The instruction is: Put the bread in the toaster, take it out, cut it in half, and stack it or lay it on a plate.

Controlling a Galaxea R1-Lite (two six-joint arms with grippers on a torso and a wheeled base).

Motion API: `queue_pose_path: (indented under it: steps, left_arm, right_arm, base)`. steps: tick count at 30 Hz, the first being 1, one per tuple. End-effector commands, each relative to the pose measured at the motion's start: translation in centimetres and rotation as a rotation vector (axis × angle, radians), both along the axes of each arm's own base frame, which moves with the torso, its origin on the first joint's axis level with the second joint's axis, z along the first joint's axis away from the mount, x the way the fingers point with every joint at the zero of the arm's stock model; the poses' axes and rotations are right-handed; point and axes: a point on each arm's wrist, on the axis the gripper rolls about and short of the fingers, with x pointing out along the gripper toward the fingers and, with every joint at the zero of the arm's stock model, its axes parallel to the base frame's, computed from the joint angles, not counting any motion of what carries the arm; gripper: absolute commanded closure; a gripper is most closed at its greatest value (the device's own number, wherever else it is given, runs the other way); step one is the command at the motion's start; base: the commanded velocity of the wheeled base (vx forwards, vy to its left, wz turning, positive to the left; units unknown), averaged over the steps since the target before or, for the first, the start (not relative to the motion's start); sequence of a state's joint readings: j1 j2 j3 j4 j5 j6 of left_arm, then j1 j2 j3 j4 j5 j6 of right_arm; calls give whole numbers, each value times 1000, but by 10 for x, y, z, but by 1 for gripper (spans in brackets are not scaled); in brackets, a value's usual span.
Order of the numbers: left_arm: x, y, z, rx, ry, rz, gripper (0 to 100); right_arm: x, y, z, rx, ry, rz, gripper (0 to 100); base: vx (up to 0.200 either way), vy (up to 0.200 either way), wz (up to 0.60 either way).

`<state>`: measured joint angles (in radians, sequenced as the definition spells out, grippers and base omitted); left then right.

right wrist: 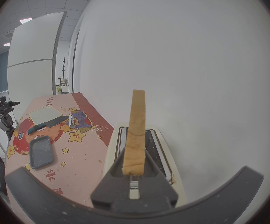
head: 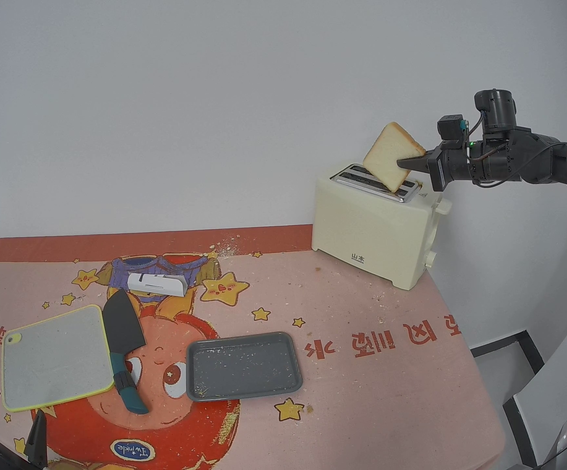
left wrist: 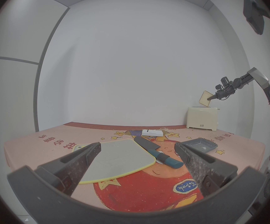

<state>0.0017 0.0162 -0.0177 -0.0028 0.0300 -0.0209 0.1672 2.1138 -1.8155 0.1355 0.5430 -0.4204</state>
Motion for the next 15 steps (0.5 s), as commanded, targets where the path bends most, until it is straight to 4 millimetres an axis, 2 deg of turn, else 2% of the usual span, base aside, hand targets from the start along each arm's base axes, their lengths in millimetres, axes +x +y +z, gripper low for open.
queue_pose_path:
  steps: [1, 15]
  left_arm:
    - [1, 0, -5, -1, 15, 2, 0]
    - [1, 0, -5, -1, 15, 1, 0]
  right_arm:
    - [3, -2, -3, -2, 4, -6, 100]
    - [9, -6, -9, -4, 12, -16, 100]
  base:
    - [0, 0, 0]
    - [0, 0, 0]
